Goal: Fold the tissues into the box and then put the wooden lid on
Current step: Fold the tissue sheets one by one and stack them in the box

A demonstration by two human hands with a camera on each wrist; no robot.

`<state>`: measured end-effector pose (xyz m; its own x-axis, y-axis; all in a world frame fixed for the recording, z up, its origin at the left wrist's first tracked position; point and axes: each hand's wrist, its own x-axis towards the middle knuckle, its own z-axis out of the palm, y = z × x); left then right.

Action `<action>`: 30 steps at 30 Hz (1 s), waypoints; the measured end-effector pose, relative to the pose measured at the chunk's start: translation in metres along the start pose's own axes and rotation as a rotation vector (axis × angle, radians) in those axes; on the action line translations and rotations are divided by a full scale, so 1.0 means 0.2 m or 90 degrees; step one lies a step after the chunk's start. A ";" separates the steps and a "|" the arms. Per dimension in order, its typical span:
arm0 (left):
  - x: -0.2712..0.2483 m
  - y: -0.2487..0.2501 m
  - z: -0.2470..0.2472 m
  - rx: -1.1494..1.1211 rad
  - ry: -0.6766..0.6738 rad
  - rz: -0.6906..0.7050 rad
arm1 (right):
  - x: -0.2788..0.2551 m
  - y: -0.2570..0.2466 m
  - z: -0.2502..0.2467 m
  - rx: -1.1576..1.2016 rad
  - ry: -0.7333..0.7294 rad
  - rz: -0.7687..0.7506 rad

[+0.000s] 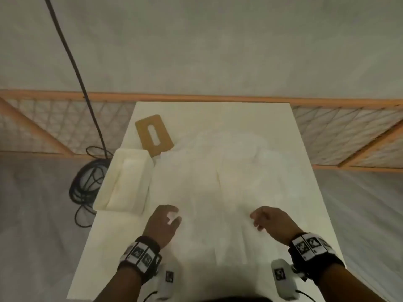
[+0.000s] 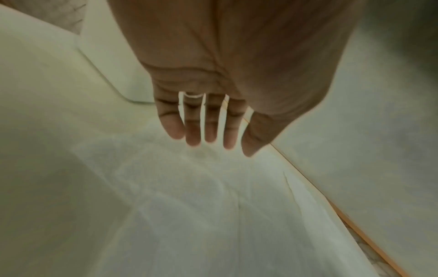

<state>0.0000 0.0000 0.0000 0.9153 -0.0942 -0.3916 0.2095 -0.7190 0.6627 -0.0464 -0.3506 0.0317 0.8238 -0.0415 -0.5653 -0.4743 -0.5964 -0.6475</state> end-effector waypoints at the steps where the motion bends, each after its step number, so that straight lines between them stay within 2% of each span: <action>1: 0.04 0.00 0.03 -0.015 0.038 -0.005 | 0.06 -0.01 0.05 0.008 0.001 -0.015; 2: 0.07 0.02 0.04 -0.014 0.064 -0.029 | 0.09 -0.04 0.07 0.002 0.011 -0.012; 4: 0.11 0.07 0.08 -0.004 0.056 -0.083 | 0.17 -0.11 0.16 -0.004 0.013 -0.020; 7: 0.11 0.12 0.13 0.040 0.034 -0.105 | 0.27 -0.19 0.26 0.002 0.024 0.016; 11: 0.06 0.20 0.15 0.145 -0.010 -0.061 | 0.34 -0.28 0.33 0.003 0.037 0.070; 14: 0.04 0.24 0.11 0.133 -0.049 -0.032 | 0.36 -0.29 0.34 -0.037 0.064 0.037; 17: 0.07 0.25 0.02 0.143 -0.096 -0.051 | 0.37 -0.27 0.32 0.039 0.079 0.019; 19: 0.14 0.23 -0.05 0.169 -0.051 -0.048 | 0.35 -0.28 0.27 0.071 0.090 0.002; 22: 0.27 0.19 -0.09 0.077 0.040 0.006 | 0.31 -0.33 0.17 0.062 0.041 -0.061; 25: 0.39 0.23 -0.09 0.056 -0.018 0.086 | 0.29 -0.36 0.09 0.058 0.013 -0.105; 27: 0.46 0.26 -0.06 0.087 -0.065 0.101 | 0.29 -0.37 0.07 0.109 0.021 -0.114; 30: 0.54 0.30 0.00 0.091 -0.085 0.102 | 0.29 -0.33 0.07 0.225 0.015 -0.080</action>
<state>0.1113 -0.0533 -0.0029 0.8774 -0.2984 -0.3756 0.0055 -0.7766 0.6300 0.0289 -0.3027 0.0339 0.8873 -0.0068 -0.4611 -0.4436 -0.2852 -0.8496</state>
